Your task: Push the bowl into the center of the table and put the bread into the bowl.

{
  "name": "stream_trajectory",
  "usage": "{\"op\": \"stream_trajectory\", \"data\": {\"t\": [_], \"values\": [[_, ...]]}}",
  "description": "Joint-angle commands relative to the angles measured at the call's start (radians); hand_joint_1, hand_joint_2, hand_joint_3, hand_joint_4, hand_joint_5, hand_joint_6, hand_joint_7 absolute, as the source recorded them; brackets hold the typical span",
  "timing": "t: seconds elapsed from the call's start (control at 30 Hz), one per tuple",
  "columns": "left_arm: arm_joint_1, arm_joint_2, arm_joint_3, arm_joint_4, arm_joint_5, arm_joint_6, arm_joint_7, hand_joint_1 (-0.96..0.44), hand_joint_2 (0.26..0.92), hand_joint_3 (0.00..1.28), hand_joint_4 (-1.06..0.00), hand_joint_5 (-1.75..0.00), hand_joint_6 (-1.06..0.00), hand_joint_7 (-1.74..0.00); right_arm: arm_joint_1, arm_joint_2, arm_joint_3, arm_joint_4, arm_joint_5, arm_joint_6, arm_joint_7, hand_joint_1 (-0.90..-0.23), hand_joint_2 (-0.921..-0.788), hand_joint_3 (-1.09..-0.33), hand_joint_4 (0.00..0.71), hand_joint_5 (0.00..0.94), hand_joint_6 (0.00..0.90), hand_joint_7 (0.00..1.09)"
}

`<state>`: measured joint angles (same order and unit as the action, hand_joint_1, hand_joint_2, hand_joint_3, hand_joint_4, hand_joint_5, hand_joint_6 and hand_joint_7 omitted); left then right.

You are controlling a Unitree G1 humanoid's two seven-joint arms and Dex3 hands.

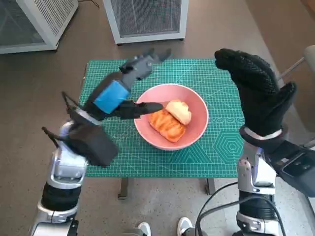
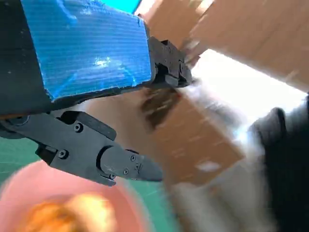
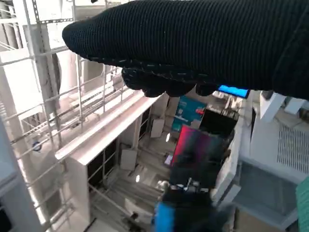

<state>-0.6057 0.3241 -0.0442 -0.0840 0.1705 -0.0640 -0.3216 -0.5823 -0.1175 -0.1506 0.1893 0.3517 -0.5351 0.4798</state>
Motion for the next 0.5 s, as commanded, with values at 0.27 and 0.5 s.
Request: {"op": "stream_trajectory", "data": {"t": [0.27, 0.5], "values": [[0.000, -0.190, 0.120, 0.148, -0.345, -0.305, 0.013, -0.62, 0.921, 0.40, -0.12, -0.01, -0.02, -0.47, -0.039, -0.016, 0.007, -0.042, -0.044, 0.051, -0.071, -0.499, -0.921, -0.481, 0.244, 0.000, 0.070, 0.49], [-0.004, -0.226, 0.144, 0.205, -0.450, -0.376, -0.025, -0.59, 0.921, 0.39, -0.12, -0.01, -0.01, -0.49, -0.065, -0.015, 0.015, -0.035, -0.048, 0.067, -0.075, -0.507, -0.921, -0.482, 0.243, 0.000, 0.066, 0.50]]}}
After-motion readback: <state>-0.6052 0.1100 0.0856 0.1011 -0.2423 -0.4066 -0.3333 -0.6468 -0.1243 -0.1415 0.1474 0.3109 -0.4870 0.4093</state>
